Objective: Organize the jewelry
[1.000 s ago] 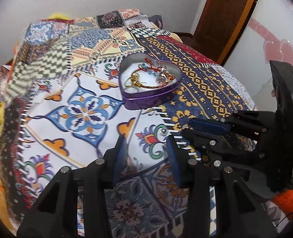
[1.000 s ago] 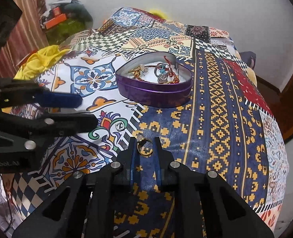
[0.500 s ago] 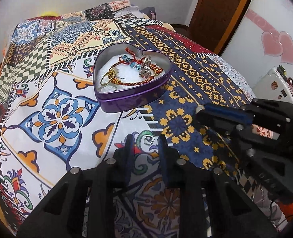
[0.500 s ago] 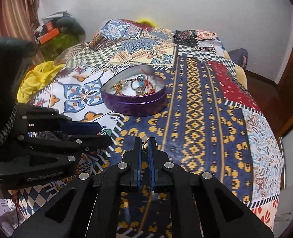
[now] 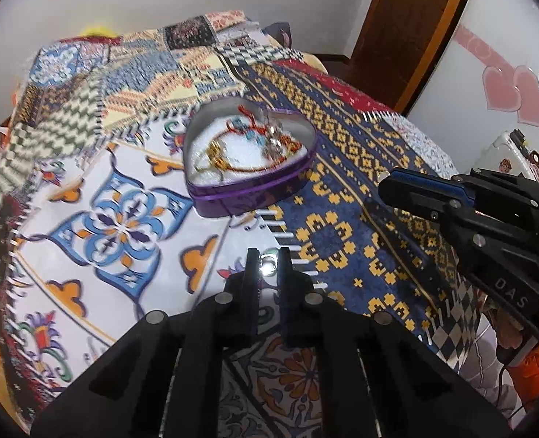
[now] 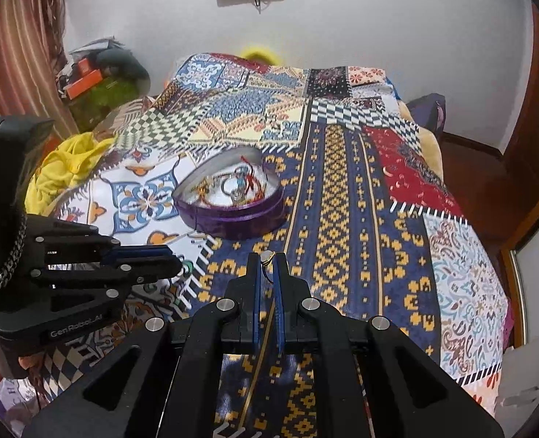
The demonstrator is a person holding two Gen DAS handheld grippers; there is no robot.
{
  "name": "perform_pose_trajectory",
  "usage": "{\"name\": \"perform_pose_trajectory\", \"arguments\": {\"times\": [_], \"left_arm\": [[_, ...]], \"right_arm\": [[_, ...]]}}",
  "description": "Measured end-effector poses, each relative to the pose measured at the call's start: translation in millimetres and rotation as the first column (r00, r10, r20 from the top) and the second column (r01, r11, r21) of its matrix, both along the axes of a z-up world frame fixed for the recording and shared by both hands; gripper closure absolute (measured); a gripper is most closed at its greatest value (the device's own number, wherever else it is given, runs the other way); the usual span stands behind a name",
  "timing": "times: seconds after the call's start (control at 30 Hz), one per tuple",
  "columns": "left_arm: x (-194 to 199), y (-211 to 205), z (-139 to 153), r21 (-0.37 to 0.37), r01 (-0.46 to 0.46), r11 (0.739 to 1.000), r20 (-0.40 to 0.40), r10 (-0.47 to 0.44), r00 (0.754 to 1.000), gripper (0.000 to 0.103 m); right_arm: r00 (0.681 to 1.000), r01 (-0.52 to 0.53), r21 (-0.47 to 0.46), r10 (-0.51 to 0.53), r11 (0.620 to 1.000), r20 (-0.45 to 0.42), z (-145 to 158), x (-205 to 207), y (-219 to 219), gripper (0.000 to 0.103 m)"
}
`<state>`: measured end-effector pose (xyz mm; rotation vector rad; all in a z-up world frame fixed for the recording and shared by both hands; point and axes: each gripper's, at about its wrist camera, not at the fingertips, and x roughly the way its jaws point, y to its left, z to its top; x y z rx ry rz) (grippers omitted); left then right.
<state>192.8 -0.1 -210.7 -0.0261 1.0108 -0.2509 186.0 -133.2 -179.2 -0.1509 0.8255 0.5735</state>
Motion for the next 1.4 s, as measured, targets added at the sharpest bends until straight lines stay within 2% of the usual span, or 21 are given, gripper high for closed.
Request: {"name": "perform_pose_trajectory", "arguments": {"times": [0.43,0.77,0.97,1.4], "left_arm": [[2,26,52,-0.042,-0.061,0.997,0.13,0.066,0.989,0.096],[12,27,75,-0.057,-0.063,0.996,0.197,0.073,0.978,0.096],[23,28,71,-0.07,-0.069,0.995,0.195,0.081,0.977,0.096],[49,32,33,-0.105,-0.066,0.992,0.097,0.076,0.992,0.096]], "right_arm": [[0.997,0.022,0.057,-0.026,0.998,0.075,36,13,5,0.097],[0.992,-0.003,0.097,-0.009,0.995,0.124,59,22,19,0.097],[0.993,-0.037,0.102,0.025,0.994,0.117,59,34,32,0.097],[0.996,-0.089,0.051,0.088,0.995,0.024,28,60,54,0.097]]}}
